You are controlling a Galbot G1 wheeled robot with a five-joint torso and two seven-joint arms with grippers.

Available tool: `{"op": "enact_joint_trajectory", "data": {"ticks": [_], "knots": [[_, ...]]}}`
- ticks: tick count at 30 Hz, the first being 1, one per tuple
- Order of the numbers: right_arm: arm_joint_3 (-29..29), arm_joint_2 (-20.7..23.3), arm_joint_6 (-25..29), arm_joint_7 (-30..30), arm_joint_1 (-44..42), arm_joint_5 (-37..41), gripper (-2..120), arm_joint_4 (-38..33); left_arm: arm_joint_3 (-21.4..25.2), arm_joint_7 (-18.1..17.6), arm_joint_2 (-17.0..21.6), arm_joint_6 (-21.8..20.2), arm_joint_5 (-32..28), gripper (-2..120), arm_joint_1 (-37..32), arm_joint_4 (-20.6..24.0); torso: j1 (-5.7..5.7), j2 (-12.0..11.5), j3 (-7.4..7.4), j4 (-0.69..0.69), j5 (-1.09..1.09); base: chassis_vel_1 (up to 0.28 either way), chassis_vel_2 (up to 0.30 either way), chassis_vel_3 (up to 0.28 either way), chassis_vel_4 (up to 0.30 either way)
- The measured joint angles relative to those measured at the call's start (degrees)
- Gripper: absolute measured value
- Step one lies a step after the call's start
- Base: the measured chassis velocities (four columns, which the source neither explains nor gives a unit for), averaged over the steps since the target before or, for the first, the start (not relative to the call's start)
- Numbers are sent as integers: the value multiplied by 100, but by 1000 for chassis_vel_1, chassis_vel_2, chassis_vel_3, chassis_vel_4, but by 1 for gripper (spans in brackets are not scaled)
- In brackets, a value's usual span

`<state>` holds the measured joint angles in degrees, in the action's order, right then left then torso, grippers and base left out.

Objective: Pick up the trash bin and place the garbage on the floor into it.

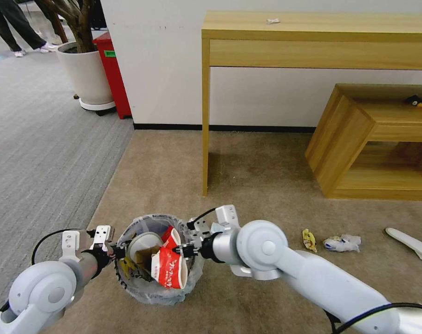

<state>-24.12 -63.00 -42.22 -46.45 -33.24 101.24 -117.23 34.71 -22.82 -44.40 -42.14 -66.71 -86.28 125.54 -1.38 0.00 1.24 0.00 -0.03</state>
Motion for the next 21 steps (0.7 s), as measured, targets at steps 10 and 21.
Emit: {"op": "enact_joint_trajectory", "data": {"ticks": [10, 21], "knots": [[105, -141, 5, 85, -2, -334, 44, 278, 9, 46, 7, 0, -179, 0, -2, -17, 0, 0, 0, 0, 1, 0, 0, 0, 0], [457, -81, 8, 367, 37, -345, 80, -66, 85, 45, -44, 0, -377, 0, 10, -260, 0, -1, 0, 0, 1, 0, 0, 0, 0]]}}
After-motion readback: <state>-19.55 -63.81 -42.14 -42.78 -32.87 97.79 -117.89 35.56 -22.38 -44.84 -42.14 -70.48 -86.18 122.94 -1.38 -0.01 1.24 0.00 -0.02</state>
